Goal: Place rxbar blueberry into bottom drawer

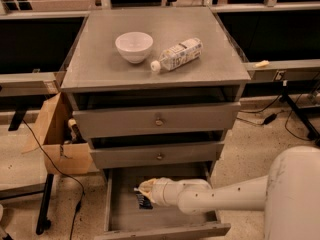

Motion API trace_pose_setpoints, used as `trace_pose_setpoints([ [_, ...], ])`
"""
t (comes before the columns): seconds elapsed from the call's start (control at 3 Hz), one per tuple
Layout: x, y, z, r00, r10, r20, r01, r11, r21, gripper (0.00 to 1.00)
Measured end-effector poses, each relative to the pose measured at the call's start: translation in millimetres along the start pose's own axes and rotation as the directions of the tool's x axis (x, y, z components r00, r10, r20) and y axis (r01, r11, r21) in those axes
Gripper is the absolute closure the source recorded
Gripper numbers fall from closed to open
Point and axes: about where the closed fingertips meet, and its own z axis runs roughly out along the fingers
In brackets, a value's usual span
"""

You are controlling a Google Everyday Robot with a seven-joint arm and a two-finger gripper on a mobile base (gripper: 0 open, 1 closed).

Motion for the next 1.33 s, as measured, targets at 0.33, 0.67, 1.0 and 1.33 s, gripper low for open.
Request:
trace_pose_setpoints([
  [0.33,38.3,11.2,29.7,0.998,0.055,0.031,-0.055,0.9985,-0.01,1.0],
  [0.67,71.9,7.4,55.1,0.991,0.124,0.053,-0.125,0.992,0.017,1.0],
  [1.0,95.2,0.1,74.4,0.974,0.217,0.068,-0.221,0.9736,0.058,0.97],
  [1.33,109.5,2.9,92.0,0.951,0.3,0.068,-0.305,0.9502,0.065,0.81],
])
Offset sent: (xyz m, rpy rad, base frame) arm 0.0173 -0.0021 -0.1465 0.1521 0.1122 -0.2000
